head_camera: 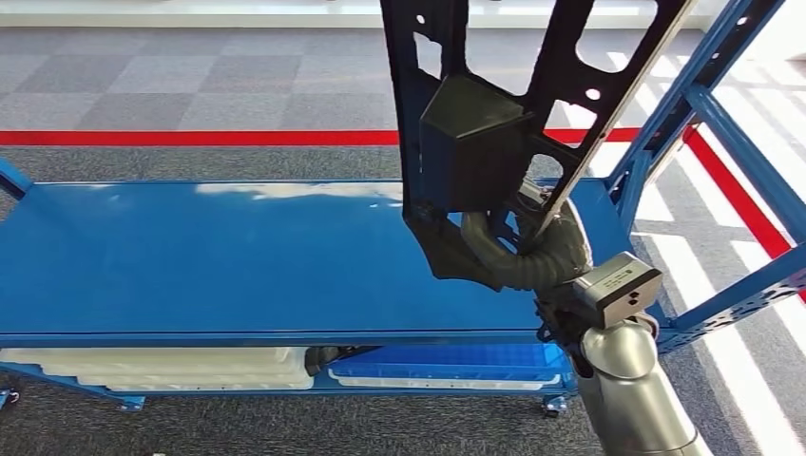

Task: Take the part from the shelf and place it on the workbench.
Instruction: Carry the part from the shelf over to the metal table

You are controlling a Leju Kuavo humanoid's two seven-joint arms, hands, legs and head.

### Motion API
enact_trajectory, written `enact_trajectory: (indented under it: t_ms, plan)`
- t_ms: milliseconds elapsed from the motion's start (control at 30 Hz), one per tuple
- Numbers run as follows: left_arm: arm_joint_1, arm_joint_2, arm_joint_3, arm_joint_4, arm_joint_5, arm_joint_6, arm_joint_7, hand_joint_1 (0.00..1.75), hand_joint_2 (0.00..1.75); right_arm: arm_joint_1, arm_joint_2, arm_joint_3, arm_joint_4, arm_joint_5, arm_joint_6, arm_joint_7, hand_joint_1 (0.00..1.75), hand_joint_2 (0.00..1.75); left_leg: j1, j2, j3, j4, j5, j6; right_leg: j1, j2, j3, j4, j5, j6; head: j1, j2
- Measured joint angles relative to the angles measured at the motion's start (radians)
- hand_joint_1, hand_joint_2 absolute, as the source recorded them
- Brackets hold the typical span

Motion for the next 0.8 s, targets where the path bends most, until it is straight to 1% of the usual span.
enact_trajectory:
  t_ms: [33, 67, 100, 133, 167, 200, 233, 300, 333, 367, 400, 433, 467, 500, 533, 567, 600, 633, 667, 700, 733, 767, 800]
  plan:
    - [0.0, -0.002, 0.002, 0.0, 0.002, -0.003, 0.001, 0.0, 0.0, 0.001, 0.0, 0.0, 0.001, 0.0, 0.0, 0.0, 1.75, 1.75, 0.0, 0.0, -0.002, 0.002, 0.001, -0.001, 0.0, 0.0, 0.006, 0.003, 0.011, 0.002, 0.0, 0.0]
    - [0.001, -0.003, 0.004, 0.0, 0.004, -0.006, 0.002, 0.0, 0.0, 0.001, 0.0, 0.0, 0.003, 0.001, 0.001, 0.0, 1.75, 1.75, 0.001, 0.0, -0.004, 0.005, 0.002, -0.003, 0.001, -0.001, 0.03, -0.033, 0.037, 0.005, 0.0, 0.0]
    - [0.0, -0.004, 0.006, 0.0, 0.005, -0.008, 0.002, 0.0, 0.0, 0.0, 0.0, 0.0, 0.004, 0.001, 0.001, -0.001, 1.75, 1.75, 0.002, 0.0, -0.006, 0.01, 0.001, -0.005, 0.0, -0.002, 0.066, -0.098, 0.07, 0.007, 0.0, 0.0]
    - [0.0, -0.005, 0.009, 0.0, 0.006, -0.01, 0.002, 0.0, 0.0, -0.001, 0.0, 0.0, 0.005, 0.002, 0.003, -0.001, 1.75, 1.75, 0.002, 0.0, -0.01, 0.016, 0.0, -0.009, 0.001, -0.003, 0.099, -0.16, 0.093, 0.007, 0.0, 0.0]
    - [0.0, -0.006, 0.011, 0.0, 0.006, -0.011, 0.003, 0.0, 0.0, -0.002, 0.0, 0.0, 0.006, 0.002, 0.005, 0.0, 1.75, 1.75, 0.001, -0.001, -0.015, 0.023, 0.0, -0.015, 0.003, -0.003, 0.121, -0.205, 0.109, 0.004, 0.0, 0.0]
    - [0.0, -0.006, 0.013, 0.0, 0.007, -0.011, 0.003, 0.0, 0.0, -0.002, 0.0, 0.001, 0.008, 0.003, 0.007, 0.0, 1.75, 1.75, 0.0, -0.002, -0.021, 0.029, 0.001, -0.021, 0.005, -0.002, 0.13, -0.229, 0.113, 0.001, -0.001, 0.0]
    - [0.0, -0.006, 0.015, 0.0, 0.007, -0.011, 0.004, 0.0, 0.0, -0.002, 0.0, 0.001, 0.011, 0.003, 0.01, 0.001, 1.75, 1.75, -0.002, -0.003, -0.026, 0.033, 0.004, -0.028, 0.008, -0.001, 0.127, -0.232, 0.112, -0.005, -0.001, 0.0]
    - [0.002, -0.006, 0.018, 0.0, 0.008, -0.011, 0.005, 0.0, 0.0, -0.002, -0.001, 0.001, 0.015, 0.002, 0.016, 0.002, 1.75, 1.75, 0.0, -0.004, -0.035, 0.036, 0.008, -0.038, 0.007, -0.002, 0.114, -0.233, 0.12, -0.019, -0.001, 0.0]
    - [0.003, -0.006, 0.019, 0.0, 0.008, -0.01, 0.006, 0.0, 0.0, -0.003, -0.001, 0.001, 0.018, 0.002, 0.019, 0.002, 1.75, 1.75, 0.002, -0.004, -0.041, 0.044, -0.003, -0.043, 0.006, -0.004, 0.107, -0.233, 0.125, -0.028, -0.001, 0.0]
    - [0.003, -0.006, 0.021, 0.0, 0.008, -0.01, 0.006, 0.0, 0.0, -0.003, -0.001, 0.001, 0.02, 0.001, 0.021, 0.002, 1.75, 1.75, 0.003, -0.004, -0.051, 0.066, -0.028, -0.049, 0.005, -0.006, 0.099, -0.234, 0.131, -0.038, -0.002, 0.0]
    - [0.003, -0.006, 0.023, 0.0, 0.008, -0.01, 0.006, 0.0, 0.0, -0.004, 0.0, 0.001, 0.022, 0.0, 0.023, 0.002, 1.75, 1.75, 0.006, -0.004, -0.064, 0.109, -0.067, -0.055, 0.004, -0.009, 0.089, -0.235, 0.138, -0.045, -0.002, 0.0]
    - [0.003, -0.006, 0.024, 0.0, 0.008, -0.01, 0.006, 0.0, 0.0, -0.004, 0.0, 0.001, 0.024, -0.001, 0.024, 0.002, 1.75, 1.75, 0.007, -0.003, -0.08, 0.167, -0.11, -0.06, 0.005, -0.011, 0.08, -0.234, 0.144, -0.05, -0.002, 0.0]
    - [0.003, -0.006, 0.025, 0.0, 0.008, -0.01, 0.006, 0.0, 0.0, -0.003, 0.0, 0.002, 0.027, -0.002, 0.025, 0.002, 1.75, 1.75, 0.008, -0.003, -0.095, 0.229, -0.146, -0.064, 0.007, -0.013, 0.071, -0.234, 0.151, -0.053, -0.002, 0.0]
    - [0.003, -0.006, 0.025, 0.0, 0.008, -0.01, 0.006, 0.0, 0.0, -0.003, 0.0, 0.002, 0.029, -0.003, 0.027, 0.002, 1.75, 1.75, 0.009, -0.003, -0.101, 0.274, -0.165, -0.065, 0.009, -0.015, 0.062, -0.233, 0.157, -0.055, -0.002, 0.0]
    - [0.003, -0.006, 0.025, 0.0, 0.008, -0.01, 0.005, 0.0, 0.0, -0.003, 0.0, 0.003, 0.031, -0.003, 0.029, 0.002, 1.75, 1.75, 0.009, -0.004, -0.092, 0.287, -0.164, -0.063, 0.011, -0.016, 0.054, -0.233, 0.164, -0.056, -0.002, 0.0]
    - [0.003, -0.006, 0.026, 0.0, 0.008, -0.01, 0.004, 0.0, 0.0, -0.003, 0.0, 0.004, 0.033, -0.003, 0.031, 0.002, 1.75, 1.75, 0.008, -0.004, -0.065, 0.26, -0.146, -0.059, 0.013, -0.017, 0.048, -0.233, 0.17, -0.056, -0.002, 0.0]
    - [0.002, -0.006, 0.026, 0.0, 0.008, -0.01, 0.002, 0.0, 0.0, -0.003, 0.0, 0.004, 0.033, -0.003, 0.032, 0.002, 1.75, 1.75, 0.006, -0.004, -0.021, 0.198, -0.118, -0.051, 0.016, -0.017, 0.042, -0.233, 0.175, -0.055, -0.002, 0.0]
    - [0.001, -0.006, 0.026, 0.0, 0.007, -0.01, 0.0, 0.0, 0.0, -0.004, 0.0, 0.005, 0.033, -0.003, 0.032, 0.002, 1.75, 1.75, 0.003, -0.004, 0.027, 0.122, -0.097, -0.04, 0.018, -0.017, 0.039, -0.233, 0.181, -0.054, -0.002, 0.0]
    - [0.0, -0.005, 0.026, 0.0, 0.006, -0.01, -0.002, 0.0, 0.0, -0.004, 0.0, 0.006, 0.033, -0.003, 0.032, 0.002, 1.75, 1.75, -0.001, -0.004, 0.068, 0.054, -0.082, -0.032, 0.019, -0.017, 0.035, -0.234, 0.187, -0.05, -0.002, 0.0]
    - [-0.001, -0.004, 0.026, 0.0, 0.006, -0.01, -0.003, 0.0, 0.0, -0.005, 0.0, 0.006, 0.033, -0.003, 0.032, 0.002, 1.75, 1.75, -0.005, -0.005, 0.093, 0.008, -0.077, -0.025, 0.019, -0.018, 0.032, -0.234, 0.194, -0.045, -0.001, 0.0]
    - [-0.001, -0.004, 0.026, 0.0, 0.005, -0.009, -0.003, 0.0, 0.0, -0.005, 0.0, 0.008, 0.033, -0.004, 0.032, 0.002, 1.75, 1.75, -0.009, -0.005, 0.102, -0.013, -0.078, -0.021, 0.017, -0.018, 0.029, -0.236, 0.201, -0.039, -0.001, 0.0]
    - [-0.001, -0.004, 0.027, 0.0, 0.005, -0.009, -0.003, 0.0, 0.0, -0.006, 0.0, 0.01, 0.033, -0.004, 0.032, 0.002, 1.75, 1.75, -0.013, -0.005, 0.101, -0.018, -0.073, -0.019, 0.015, -0.019, 0.028, -0.239, 0.209, -0.031, -0.001, 0.0]
    - [-0.001, -0.004, 0.027, 0.0, 0.004, -0.008, -0.003, 0.0, 0.0, -0.006, -0.001, 0.012, 0.033, -0.004, 0.032, 0.002, 1.75, 1.75, -0.012, -0.004, 0.098, -0.024, -0.063, -0.015, 0.013, -0.018, 0.025, -0.24, 0.213, -0.025, -0.001, 0.0]
